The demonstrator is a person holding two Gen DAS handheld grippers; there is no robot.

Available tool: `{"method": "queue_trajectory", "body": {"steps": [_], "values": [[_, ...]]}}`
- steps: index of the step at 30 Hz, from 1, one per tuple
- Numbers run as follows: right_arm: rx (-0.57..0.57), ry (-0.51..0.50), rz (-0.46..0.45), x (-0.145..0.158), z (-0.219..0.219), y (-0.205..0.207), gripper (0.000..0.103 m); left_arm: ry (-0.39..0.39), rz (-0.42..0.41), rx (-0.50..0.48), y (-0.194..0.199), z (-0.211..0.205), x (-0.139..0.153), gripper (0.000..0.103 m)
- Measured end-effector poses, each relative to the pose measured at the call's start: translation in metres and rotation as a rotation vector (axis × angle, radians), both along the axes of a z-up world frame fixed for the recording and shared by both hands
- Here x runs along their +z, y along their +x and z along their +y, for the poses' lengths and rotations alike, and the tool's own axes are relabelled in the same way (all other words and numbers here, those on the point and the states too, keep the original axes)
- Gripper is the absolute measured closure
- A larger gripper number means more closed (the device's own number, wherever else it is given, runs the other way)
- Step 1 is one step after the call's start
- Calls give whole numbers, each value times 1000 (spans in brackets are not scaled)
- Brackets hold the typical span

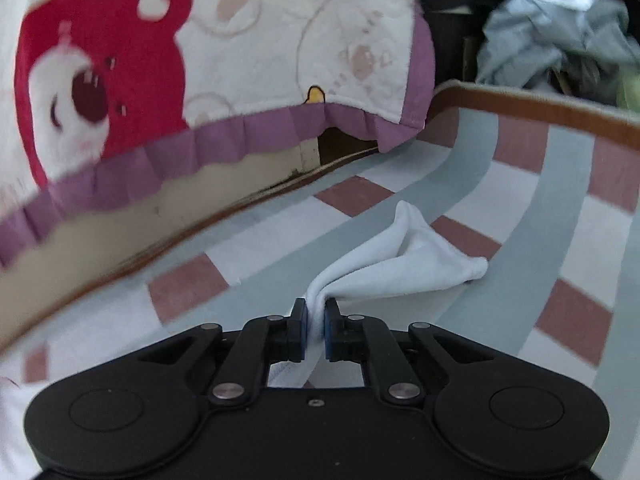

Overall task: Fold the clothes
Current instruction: 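Grasp the other sleeve cuff with the right gripper and pull it outward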

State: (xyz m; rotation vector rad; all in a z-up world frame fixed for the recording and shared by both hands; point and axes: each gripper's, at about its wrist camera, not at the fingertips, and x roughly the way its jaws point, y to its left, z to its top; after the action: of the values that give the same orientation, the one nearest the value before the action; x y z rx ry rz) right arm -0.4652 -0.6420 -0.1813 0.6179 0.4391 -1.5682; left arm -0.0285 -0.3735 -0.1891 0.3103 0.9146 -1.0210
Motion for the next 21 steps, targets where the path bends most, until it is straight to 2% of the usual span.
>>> {"method": "queue_trajectory", "body": {"steps": [5, 8, 11, 13, 17, 19, 21], "values": [[-57, 0, 98, 5, 7, 8, 96, -13, -15, 33, 9, 16, 6, 59], [11, -37, 250, 11, 11, 27, 96, -13, -9, 52, 16, 26, 4, 59], [0, -20, 268, 18, 6, 28, 96, -17, 14, 61, 21, 29, 0, 59], [6, -17, 316, 19, 4, 34, 96, -23, 15, 60, 23, 31, 1, 59], [29, 72, 444, 1, 2, 45, 96, -33, -4, 75, 26, 39, 5, 59], [16, 85, 450, -5, 5, 48, 96, -26, 6, 84, 29, 46, 5, 59], [-16, 75, 406, -3, 8, 48, 95, -28, 13, 92, 32, 51, 5, 59]]}}
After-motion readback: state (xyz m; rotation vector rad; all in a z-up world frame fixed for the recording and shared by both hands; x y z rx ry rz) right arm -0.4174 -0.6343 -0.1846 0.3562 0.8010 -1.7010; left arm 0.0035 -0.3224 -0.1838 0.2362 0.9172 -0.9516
